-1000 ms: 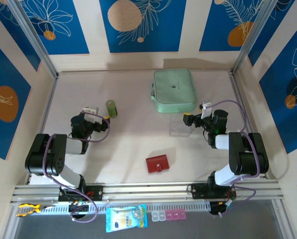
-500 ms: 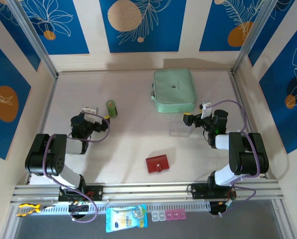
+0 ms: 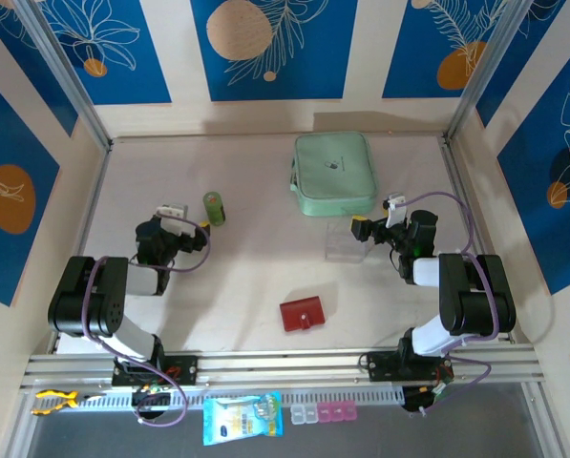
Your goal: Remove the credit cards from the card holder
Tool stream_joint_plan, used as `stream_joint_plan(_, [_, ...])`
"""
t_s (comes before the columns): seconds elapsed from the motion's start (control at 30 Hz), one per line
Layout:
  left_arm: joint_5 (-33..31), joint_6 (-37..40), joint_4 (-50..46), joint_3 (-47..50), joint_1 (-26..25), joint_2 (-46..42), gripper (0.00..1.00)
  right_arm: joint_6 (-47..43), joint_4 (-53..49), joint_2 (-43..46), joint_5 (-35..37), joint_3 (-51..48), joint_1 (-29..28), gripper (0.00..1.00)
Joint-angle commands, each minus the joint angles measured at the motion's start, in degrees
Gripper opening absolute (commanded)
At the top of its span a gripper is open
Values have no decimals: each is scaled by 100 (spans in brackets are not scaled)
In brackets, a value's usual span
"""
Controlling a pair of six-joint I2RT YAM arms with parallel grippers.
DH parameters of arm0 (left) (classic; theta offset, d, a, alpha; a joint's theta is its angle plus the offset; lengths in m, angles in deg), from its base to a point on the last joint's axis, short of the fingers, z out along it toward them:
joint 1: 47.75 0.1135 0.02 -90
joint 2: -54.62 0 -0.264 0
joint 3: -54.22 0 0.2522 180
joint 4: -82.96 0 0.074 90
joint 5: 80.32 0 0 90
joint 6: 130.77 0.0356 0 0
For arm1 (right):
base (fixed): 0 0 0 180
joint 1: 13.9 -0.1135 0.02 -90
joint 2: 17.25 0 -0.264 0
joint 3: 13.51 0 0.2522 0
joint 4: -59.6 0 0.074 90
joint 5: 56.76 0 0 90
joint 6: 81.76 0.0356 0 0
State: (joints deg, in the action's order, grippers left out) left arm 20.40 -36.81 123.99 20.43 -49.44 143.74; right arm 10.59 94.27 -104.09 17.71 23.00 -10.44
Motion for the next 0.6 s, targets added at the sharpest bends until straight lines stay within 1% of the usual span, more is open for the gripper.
stream_joint_plan(0.0, [-140,-98,-8,-92,79,53,100,-50,76,-1,-134,-59,27,99])
stream_joint_plan(0.1, [-250,-132,75,-42,78,10,100,-83,109,31,-82,-88,2,99])
stream_joint_plan(0.13, [-309,-154,120,-6,81,-45,100,-103,-38,103,-76,-57,-20,99])
stream_joint_plan(0.2, [-430,-185,60,39,81,-198,100,-69,-121,188,189,-40,-81,99])
stream_joint_plan(0.27, [-512,-204,-198,2,68,-421,100,-90,-175,264,387,-49,-157,99])
stream_joint_plan(0.3, [-548,-203,-319,-9,64,-556,100,-123,-346,354,440,-11,-194,99])
stream_joint_plan(0.43, [-774,-272,-1045,-157,55,-1058,100,-75,-1658,792,665,483,-279,99])
stream_joint_plan(0.57, [-1054,-499,-2011,-521,46,-1359,100,125,-2616,1043,994,858,-343,100])
